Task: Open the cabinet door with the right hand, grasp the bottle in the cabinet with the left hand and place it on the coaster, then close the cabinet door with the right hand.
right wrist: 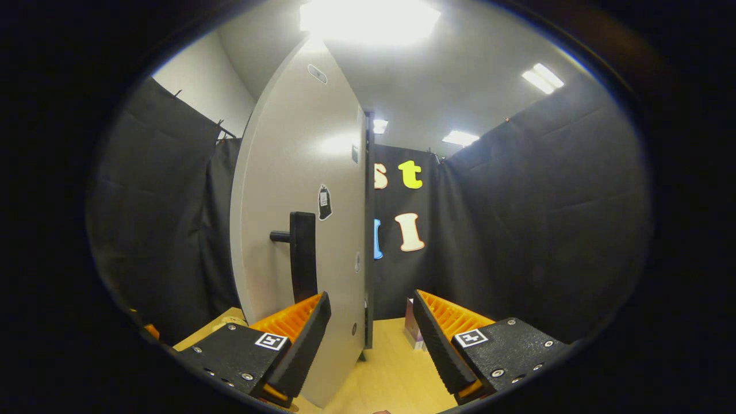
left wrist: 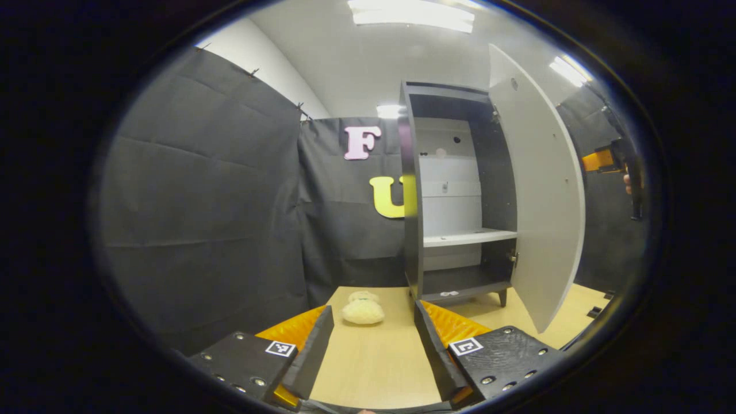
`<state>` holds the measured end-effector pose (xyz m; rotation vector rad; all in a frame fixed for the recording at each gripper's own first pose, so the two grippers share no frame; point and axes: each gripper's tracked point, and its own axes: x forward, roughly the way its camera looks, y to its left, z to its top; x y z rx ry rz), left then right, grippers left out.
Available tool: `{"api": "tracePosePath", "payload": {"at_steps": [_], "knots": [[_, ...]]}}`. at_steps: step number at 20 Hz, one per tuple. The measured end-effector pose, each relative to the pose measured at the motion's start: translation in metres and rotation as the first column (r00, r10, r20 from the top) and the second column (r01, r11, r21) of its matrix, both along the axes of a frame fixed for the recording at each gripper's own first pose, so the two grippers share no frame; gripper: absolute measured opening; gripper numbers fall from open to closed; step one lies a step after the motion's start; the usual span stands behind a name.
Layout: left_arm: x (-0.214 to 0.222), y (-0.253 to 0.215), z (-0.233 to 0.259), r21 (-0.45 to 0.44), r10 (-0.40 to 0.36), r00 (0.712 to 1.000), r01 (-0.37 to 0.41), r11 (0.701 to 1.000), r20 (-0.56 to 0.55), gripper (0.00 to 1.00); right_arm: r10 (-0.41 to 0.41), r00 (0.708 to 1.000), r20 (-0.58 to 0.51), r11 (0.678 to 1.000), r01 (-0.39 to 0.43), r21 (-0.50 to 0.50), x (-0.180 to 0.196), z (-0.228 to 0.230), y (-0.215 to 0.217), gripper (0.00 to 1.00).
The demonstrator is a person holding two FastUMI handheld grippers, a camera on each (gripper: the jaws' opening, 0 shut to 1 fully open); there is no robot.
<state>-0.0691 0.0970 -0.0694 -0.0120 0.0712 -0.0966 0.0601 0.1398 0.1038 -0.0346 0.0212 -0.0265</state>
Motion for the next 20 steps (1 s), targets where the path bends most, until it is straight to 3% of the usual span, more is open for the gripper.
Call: {"api": "tracePosePath", "payload": {"at_steps": [4,5,13,20], "knots": [[-0.004,0.03,-0.003,-0.014,0.041,0.999,-0.041,0.999,-0.006,0.75,0.049,0.999,0.006,0.999,-0.049,-0.001,0.019,-0.001,0.046,0.9],[-0.006,0.037,-0.005,-0.016,0.051,0.999,-0.051,0.999,-0.011,0.81,0.061,0.998,0.011,0.998,-0.061,0.003,0.023,0.004,0.055,0.9],[-0.015,0.082,-0.026,-0.019,0.124,0.991,-0.126,0.992,-0.056,0.81,0.194,0.981,0.024,0.98,-0.195,0.043,0.077,-0.005,0.146,0.9],[-0.022,0.106,-0.023,-0.027,0.157,0.986,-0.159,0.987,-0.059,0.81,0.206,0.978,0.02,0.978,-0.206,0.015,0.081,-0.009,0.165,0.93]]}}
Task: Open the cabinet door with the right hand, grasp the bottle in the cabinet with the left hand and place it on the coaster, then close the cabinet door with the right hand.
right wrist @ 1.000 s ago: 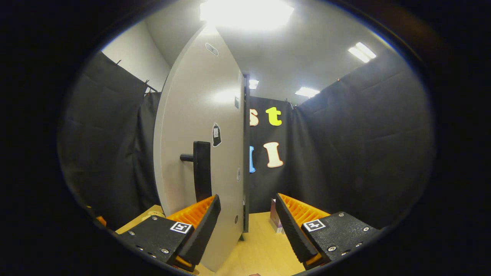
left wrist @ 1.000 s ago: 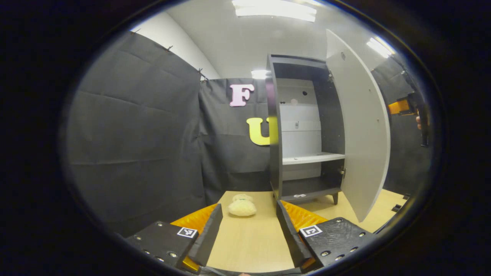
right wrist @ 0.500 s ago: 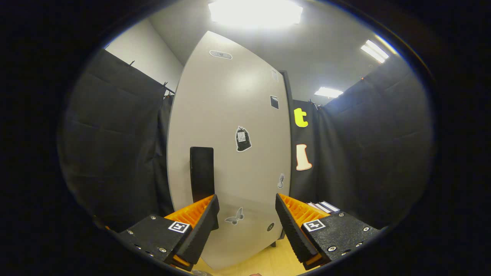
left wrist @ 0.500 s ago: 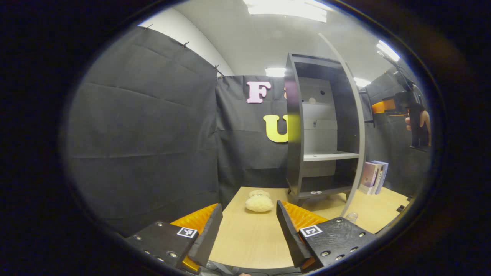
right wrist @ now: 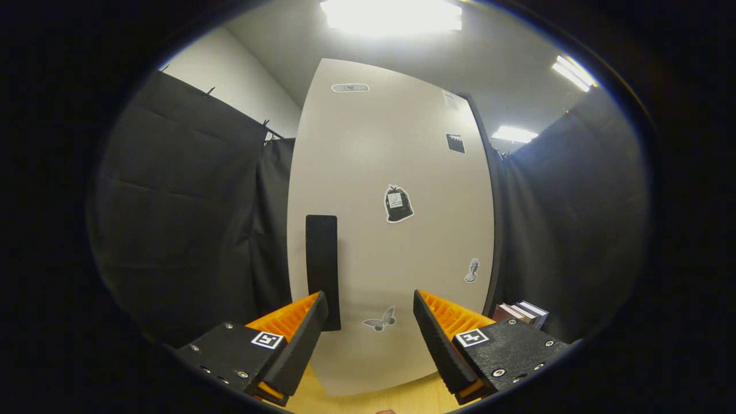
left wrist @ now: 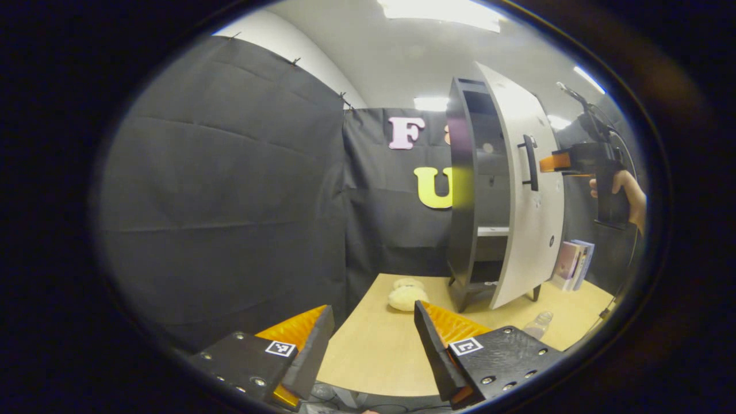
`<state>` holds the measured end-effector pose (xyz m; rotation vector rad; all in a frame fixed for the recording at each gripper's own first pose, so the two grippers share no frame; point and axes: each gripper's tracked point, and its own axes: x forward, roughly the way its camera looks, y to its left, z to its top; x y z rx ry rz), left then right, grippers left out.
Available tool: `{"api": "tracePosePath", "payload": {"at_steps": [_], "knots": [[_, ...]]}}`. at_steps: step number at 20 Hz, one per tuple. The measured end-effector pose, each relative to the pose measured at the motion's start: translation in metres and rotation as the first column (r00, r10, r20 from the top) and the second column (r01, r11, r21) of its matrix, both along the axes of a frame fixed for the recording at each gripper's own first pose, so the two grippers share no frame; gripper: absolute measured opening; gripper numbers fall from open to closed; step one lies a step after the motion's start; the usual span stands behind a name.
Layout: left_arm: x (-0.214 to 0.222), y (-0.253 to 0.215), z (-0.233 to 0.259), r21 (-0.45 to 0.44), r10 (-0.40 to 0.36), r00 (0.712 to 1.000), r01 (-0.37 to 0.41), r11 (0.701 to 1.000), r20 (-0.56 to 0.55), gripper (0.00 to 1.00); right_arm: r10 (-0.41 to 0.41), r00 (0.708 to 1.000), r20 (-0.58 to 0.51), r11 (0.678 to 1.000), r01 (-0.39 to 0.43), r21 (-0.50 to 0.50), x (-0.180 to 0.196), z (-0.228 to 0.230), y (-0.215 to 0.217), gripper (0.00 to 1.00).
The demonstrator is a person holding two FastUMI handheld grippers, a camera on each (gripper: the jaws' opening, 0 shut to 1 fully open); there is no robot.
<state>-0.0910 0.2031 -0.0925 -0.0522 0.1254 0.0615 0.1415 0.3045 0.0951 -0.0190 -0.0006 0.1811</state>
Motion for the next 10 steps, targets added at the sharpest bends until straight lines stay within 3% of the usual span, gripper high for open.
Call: {"api": "tracePosePath", "payload": {"at_steps": [2,3,4,5,6,7,8,10], "knots": [[0.007,-0.006,0.006,-0.005,-0.011,1.0,0.011,1.0,0.003,0.81,-0.01,1.0,0.002,1.0,0.01,-0.008,-0.01,-0.001,-0.009,0.93],[0.01,-0.01,0.009,-0.01,-0.024,1.0,0.024,1.0,0.003,0.87,-0.013,1.0,0.002,1.0,0.013,-0.013,-0.017,-0.002,-0.017,0.93],[0.015,-0.018,0.014,-0.015,-0.039,0.999,0.039,0.999,0.01,0.87,-0.021,1.0,0.005,1.0,0.021,-0.018,-0.023,-0.003,-0.026,0.93],[0.021,-0.025,0.02,-0.018,-0.055,0.998,0.056,0.998,0.019,0.75,-0.026,1.0,0.008,0.999,0.026,-0.025,-0.031,-0.004,-0.037,0.93],[0.026,-0.034,0.027,-0.019,-0.069,0.997,0.07,0.997,0.029,0.87,-0.034,0.999,0.01,0.999,0.034,-0.033,-0.04,-0.004,-0.047,0.93],[0.032,-0.041,0.033,-0.018,-0.081,0.996,0.081,0.997,0.038,0.81,-0.04,0.999,0.012,0.998,0.04,-0.041,-0.05,-0.005,-0.06,0.93],[0.036,-0.05,0.039,-0.017,-0.094,0.994,0.095,0.995,0.048,0.87,-0.051,0.999,0.014,0.998,0.051,-0.048,-0.056,-0.006,-0.073,0.93],[0.042,-0.07,0.052,-0.014,-0.118,0.991,0.119,0.993,0.062,0.87,-0.068,0.998,0.01,0.996,0.069,-0.06,-0.068,-0.011,-0.099,0.93]]}}
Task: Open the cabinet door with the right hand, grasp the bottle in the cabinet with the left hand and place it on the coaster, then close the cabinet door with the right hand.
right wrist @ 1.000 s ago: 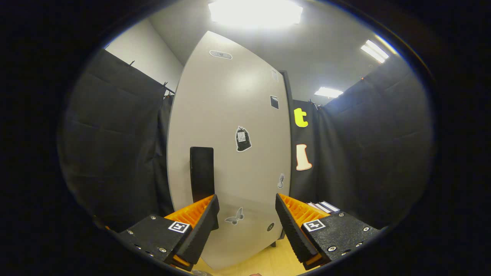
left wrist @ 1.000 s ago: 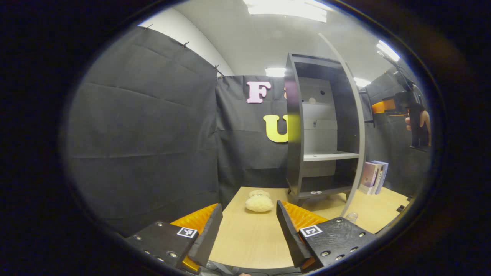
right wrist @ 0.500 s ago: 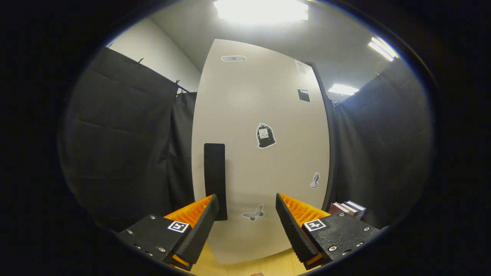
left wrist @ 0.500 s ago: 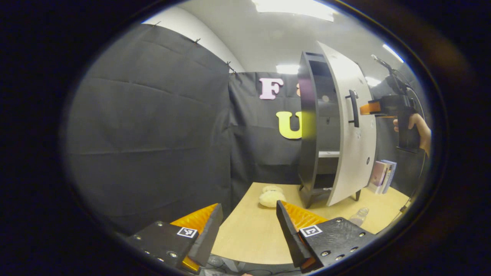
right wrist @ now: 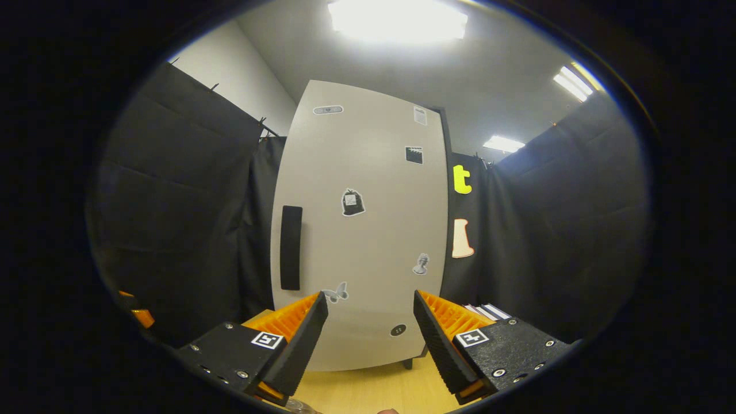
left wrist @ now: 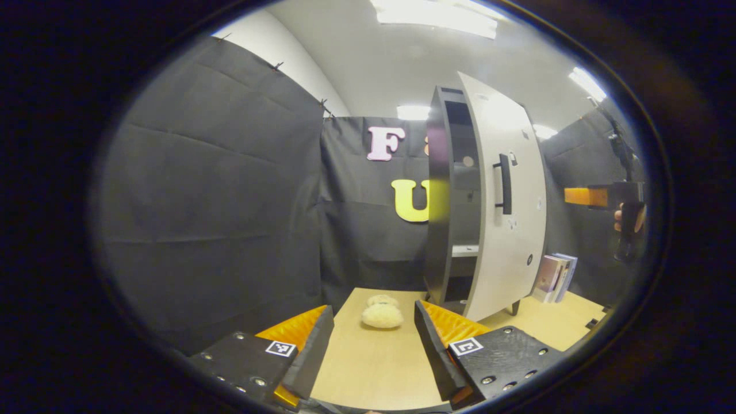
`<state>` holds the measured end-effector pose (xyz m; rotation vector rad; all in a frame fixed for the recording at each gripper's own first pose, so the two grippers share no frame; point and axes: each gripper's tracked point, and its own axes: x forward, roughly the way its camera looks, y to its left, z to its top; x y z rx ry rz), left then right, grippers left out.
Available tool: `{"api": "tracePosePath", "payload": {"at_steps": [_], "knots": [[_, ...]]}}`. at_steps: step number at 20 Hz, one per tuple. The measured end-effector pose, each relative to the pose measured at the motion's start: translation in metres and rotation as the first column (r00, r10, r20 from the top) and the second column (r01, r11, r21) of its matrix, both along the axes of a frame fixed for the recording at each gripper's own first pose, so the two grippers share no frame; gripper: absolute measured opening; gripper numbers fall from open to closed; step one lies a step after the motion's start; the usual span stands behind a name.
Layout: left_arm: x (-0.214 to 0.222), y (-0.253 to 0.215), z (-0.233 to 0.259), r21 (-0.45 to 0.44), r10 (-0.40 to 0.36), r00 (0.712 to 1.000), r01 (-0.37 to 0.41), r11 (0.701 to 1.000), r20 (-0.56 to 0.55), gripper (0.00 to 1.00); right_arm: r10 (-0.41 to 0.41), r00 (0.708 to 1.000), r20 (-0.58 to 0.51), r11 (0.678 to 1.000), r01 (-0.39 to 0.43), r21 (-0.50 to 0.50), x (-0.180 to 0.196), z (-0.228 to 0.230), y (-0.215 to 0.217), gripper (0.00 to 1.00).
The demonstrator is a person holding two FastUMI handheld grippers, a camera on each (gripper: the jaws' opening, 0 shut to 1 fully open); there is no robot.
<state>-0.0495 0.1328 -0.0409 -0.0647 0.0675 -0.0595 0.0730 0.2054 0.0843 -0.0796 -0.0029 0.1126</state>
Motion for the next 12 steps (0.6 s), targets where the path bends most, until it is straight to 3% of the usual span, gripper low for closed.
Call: {"api": "tracePosePath", "payload": {"at_steps": [1,2,12], "knots": [[0.005,-0.013,0.007,-0.003,-0.017,1.0,0.017,1.0,0.007,0.87,-0.01,1.0,-0.001,1.0,0.01,-0.005,-0.005,-0.001,-0.013,0.93],[0.01,-0.026,0.013,-0.005,-0.033,0.999,0.033,0.999,0.013,0.81,-0.02,1.0,0.003,1.0,0.02,-0.006,-0.01,-0.002,-0.027,0.93],[0.048,-0.135,0.068,-0.053,-0.1,0.992,0.104,0.993,0.071,0.81,-0.1,0.995,-0.009,0.995,0.1,0.005,-0.032,-0.027,-0.127,0.93]]}}
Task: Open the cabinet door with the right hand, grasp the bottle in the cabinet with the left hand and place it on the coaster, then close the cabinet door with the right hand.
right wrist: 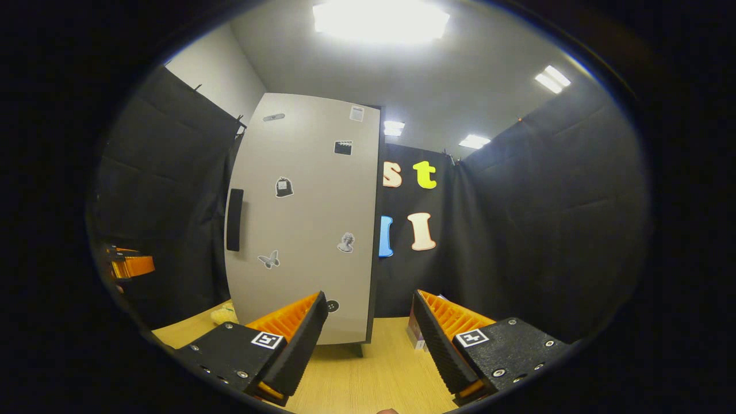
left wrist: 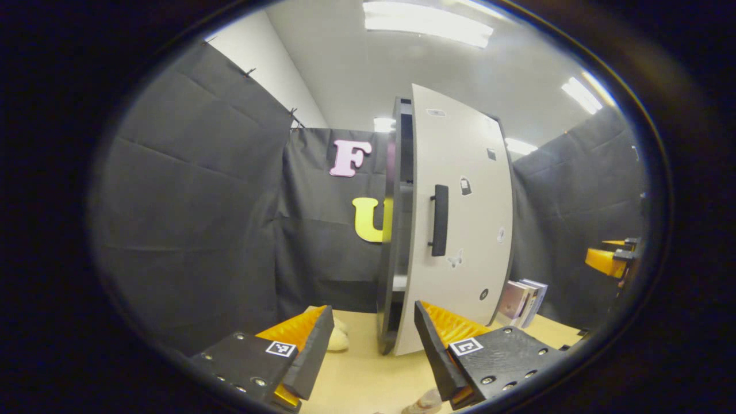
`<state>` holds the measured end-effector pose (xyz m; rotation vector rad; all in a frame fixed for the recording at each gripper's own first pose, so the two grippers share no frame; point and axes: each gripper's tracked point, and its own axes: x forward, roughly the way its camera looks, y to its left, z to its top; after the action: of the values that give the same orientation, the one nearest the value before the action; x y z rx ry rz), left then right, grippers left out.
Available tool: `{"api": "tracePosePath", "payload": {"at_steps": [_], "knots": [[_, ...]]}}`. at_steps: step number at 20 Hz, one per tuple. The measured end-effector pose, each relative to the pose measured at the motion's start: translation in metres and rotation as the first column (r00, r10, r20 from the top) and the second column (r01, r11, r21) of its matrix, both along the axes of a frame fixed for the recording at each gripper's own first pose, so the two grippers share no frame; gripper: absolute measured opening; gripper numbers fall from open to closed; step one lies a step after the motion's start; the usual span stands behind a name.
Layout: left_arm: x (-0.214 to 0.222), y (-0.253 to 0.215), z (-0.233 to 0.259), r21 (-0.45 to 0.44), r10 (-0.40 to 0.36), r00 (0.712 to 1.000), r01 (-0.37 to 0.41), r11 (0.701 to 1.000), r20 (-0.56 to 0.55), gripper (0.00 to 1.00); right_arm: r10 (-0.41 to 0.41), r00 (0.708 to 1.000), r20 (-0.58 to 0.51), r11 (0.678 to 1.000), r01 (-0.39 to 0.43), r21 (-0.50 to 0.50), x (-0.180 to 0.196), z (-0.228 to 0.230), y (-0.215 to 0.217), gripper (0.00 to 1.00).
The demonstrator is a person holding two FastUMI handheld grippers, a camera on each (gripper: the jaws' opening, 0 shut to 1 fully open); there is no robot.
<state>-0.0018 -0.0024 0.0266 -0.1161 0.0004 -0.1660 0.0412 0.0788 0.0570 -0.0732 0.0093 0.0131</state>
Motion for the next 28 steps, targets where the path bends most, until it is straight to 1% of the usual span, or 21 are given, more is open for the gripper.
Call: {"api": "tracePosePath", "payload": {"at_steps": [1,2,3,7,11,16,17,27,28], "knots": [[0.001,-0.005,0.001,0.004,-0.002,1.0,0.002,1.0,0.003,0.81,-0.004,1.0,0.0,1.0,0.004,0.002,0.0,-0.003,-0.006,0.93],[0.002,-0.011,0.001,0.01,0.0,1.0,0.0,1.0,0.002,0.84,-0.006,1.0,0.001,1.0,0.006,0.003,0.001,-0.006,-0.009,0.93],[0.002,-0.014,0.0,0.012,0.002,1.0,-0.002,1.0,-0.004,0.81,-0.005,1.0,-0.002,1.0,0.005,0.005,0.002,-0.01,-0.011,0.93],[-0.004,-0.03,-0.004,0.003,0.003,1.0,-0.003,1.0,-0.016,0.81,0.018,0.999,-0.03,0.999,-0.017,0.034,0.005,-0.022,-0.011,0.93],[-0.01,-0.03,-0.007,0.032,0.017,1.0,-0.016,0.999,-0.011,0.81,0.031,0.999,-0.017,0.998,-0.03,0.046,0.008,-0.02,-0.008,0.93],[-0.011,-0.026,-0.005,0.041,0.022,1.0,-0.022,0.999,-0.013,0.81,0.044,0.999,-0.014,0.998,-0.043,0.053,0.009,-0.019,-0.002,0.93],[-0.011,-0.026,-0.006,0.042,0.021,1.0,-0.02,0.999,-0.011,0.87,0.044,0.999,-0.011,0.998,-0.043,0.052,0.009,-0.019,-0.001,0.93],[-0.008,-0.03,-0.011,0.065,0.003,1.0,-0.002,0.998,-0.015,0.87,0.027,0.999,-0.022,0.998,-0.026,0.063,0.009,-0.026,0.0,0.93],[-0.01,-0.029,-0.012,0.065,0.002,1.0,-0.001,0.998,-0.015,0.81,0.028,0.999,-0.021,0.998,-0.027,0.061,0.008,-0.025,0.001,0.93]]}}
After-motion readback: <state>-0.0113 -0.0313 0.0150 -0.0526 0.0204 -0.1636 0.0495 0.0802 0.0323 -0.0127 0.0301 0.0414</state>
